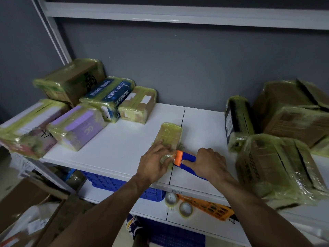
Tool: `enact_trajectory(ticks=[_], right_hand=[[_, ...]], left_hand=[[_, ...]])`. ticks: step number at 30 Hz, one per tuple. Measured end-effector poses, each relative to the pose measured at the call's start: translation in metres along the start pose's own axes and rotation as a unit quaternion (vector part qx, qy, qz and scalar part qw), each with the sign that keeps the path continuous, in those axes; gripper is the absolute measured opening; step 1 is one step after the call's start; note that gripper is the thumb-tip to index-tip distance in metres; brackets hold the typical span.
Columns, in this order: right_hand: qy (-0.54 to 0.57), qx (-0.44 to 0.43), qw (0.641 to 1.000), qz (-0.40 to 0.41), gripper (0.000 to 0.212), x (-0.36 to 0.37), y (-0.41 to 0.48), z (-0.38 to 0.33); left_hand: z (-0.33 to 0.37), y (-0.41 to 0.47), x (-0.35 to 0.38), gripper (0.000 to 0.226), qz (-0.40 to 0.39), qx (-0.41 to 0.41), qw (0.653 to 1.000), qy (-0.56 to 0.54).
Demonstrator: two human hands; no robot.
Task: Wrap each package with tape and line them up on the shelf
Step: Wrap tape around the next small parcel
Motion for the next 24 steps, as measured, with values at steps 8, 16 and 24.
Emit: enact_trajectory(ticks=[8, 16, 24], right_hand=[[-0.035, -0.016, 0.998, 0.040, 0.066, 0.003, 0.002, 0.007], [0.150, 0.039, 0.988, 0.028, 0.064, -0.016, 0.003, 0.041], [0.353, 0.082, 0.932, 0.022, 0.068, 0.001, -0.004, 0.060]], left_hand=[[-0.003, 0.005, 0.004, 0.030, -0.033, -0.018, 0.999, 0.012], [0.010, 0.005, 0.003, 0.050, 0.009, -0.046, 0.999, -0.011], [0.007, 0.020, 0.020, 0.088, -0.015, -0.211, 0.977, -0.036]])
Point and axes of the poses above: each hand's wrist, its own y-axis towards the middle knuckle, its own x-axis out of the palm, z = x × y, the point moved 4 cm from there along y, towards the middle knuckle, and after that the axes turned 9 degrees about y, right-handed, at the moved point
